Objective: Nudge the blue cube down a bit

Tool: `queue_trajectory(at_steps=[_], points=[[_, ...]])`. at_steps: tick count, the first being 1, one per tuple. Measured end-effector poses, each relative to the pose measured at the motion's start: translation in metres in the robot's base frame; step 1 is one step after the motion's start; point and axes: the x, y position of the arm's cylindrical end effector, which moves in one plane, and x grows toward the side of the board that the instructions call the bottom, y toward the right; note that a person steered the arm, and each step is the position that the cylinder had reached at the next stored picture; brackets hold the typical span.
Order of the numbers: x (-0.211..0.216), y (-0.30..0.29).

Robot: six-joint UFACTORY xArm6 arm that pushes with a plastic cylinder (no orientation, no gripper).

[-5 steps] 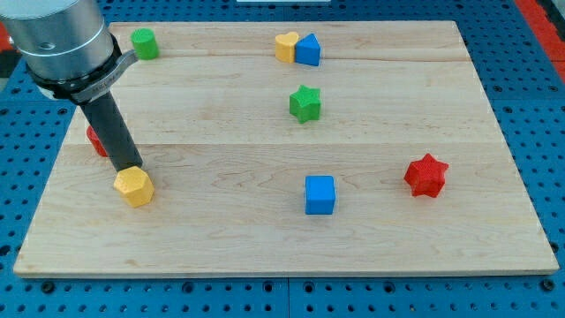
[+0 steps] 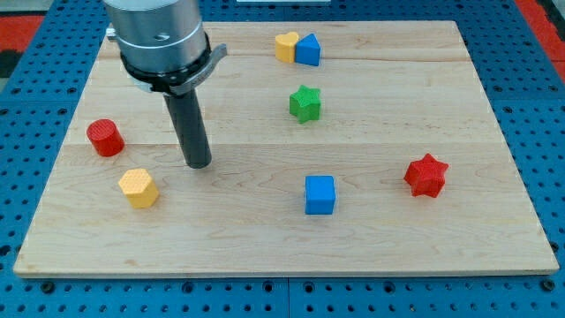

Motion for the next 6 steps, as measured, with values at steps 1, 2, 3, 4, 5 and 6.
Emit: queue_trajectory(at_steps=[1, 2, 3, 4, 5, 6], points=[[-0.002, 0.006], [-0.002, 0.054], [-0.002, 0.079], [-0.002, 0.101], [0.002, 0.133], [0.019, 0.145]])
